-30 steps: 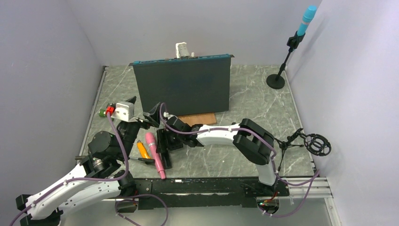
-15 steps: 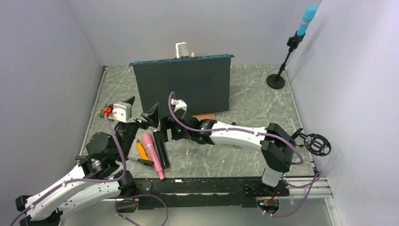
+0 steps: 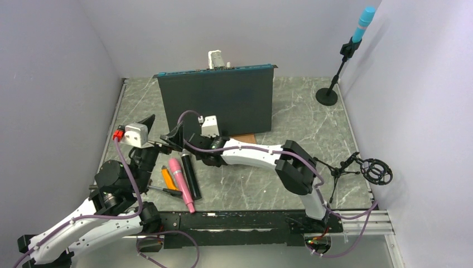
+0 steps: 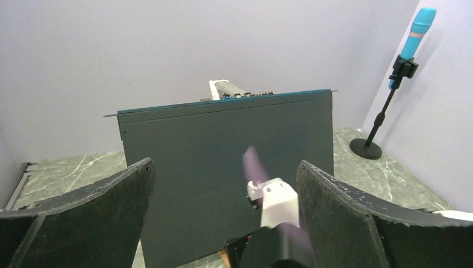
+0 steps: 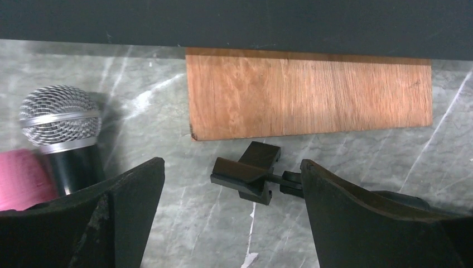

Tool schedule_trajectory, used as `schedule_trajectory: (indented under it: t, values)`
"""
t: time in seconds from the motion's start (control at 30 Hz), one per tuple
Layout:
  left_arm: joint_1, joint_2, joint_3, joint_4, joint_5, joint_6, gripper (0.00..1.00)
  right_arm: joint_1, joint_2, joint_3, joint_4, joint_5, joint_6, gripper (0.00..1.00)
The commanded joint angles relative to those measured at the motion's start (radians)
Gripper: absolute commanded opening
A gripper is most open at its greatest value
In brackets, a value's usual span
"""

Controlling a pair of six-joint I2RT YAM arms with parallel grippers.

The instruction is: Remove the microphone from the stand

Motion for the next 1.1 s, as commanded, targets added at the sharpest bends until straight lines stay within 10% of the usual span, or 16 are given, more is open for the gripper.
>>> schedule_trajectory:
  t: [0.0, 0.27, 0.47, 0.57, 1.07]
  values:
    - [-0.004, -0.004, 0.008, 0.028, 0.016, 0.001, 0.99, 0.018, 0.085, 0.086, -0.098, 0.092, 0.020, 0.91]
    - [-0.004, -0.006, 0.012, 0.020, 0.015, -0.001, 0.99, 0.038, 0.175, 0.125, -0.143, 0.191, 0.052, 0.71]
    - [-0.004, -0.009, 0.011, 0.021, 0.010, 0.002, 0.99, 0.039, 0.096, 0.014, -0.097, 0.245, 0.066, 0.36]
    - [-0.004, -0.014, 0.005, 0.030, 0.008, 0.004, 0.99, 0.038, -0.024, -0.099, -0.016, 0.263, 0.050, 0.01]
    - [-0.005, -0.020, 0.001, 0.033, 0.005, 0.000, 0.98, -0.054, -0.758, -0.543, 0.463, -0.209, -0.040, 0.00]
